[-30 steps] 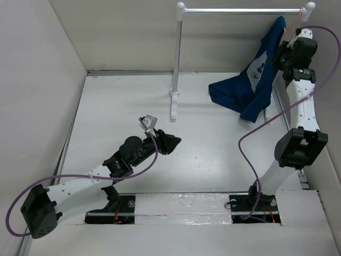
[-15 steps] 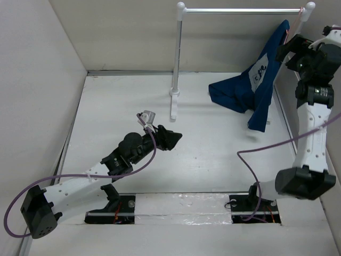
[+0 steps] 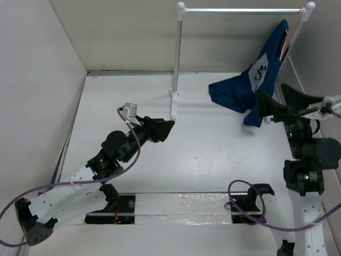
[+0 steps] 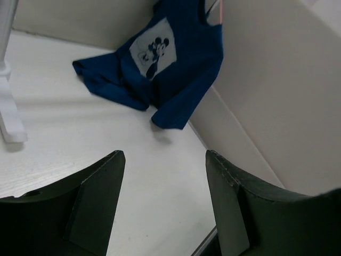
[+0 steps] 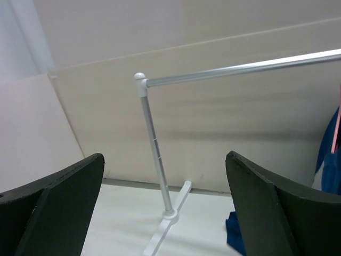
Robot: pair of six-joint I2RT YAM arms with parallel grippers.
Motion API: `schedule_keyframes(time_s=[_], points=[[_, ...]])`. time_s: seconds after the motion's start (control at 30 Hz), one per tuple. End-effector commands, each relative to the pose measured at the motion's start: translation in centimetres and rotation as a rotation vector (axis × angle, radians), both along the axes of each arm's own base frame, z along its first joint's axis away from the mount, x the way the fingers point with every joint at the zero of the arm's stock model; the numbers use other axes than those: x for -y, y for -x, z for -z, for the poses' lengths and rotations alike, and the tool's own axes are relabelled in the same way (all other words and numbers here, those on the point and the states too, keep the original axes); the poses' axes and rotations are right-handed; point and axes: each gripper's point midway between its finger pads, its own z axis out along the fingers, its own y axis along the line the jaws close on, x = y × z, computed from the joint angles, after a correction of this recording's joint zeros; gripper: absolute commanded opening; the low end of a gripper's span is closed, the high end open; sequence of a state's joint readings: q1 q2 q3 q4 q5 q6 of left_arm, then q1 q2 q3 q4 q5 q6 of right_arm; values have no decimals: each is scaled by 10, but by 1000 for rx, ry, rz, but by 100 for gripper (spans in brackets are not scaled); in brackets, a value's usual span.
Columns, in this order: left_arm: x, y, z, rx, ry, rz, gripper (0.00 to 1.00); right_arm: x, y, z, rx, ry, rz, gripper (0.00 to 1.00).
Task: Place the t-shirt on the hanger
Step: Reset both arms
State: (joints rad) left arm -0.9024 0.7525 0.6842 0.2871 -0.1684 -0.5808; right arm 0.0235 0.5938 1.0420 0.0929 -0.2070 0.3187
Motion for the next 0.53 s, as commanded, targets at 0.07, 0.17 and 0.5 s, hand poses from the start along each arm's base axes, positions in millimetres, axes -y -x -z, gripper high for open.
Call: schedule_keyframes(time_s=[0.07,0.17,0.5], points=[[-48,19,-96,187,181,-85,59,14,72,-12,148,-134,19,100],[-62,30,-110,235,222,-87,58,7,122,-30,275,-129,-38,100],[-81,36,-106,209,219,-127,61,17,131,-33,288,-167,3,100]])
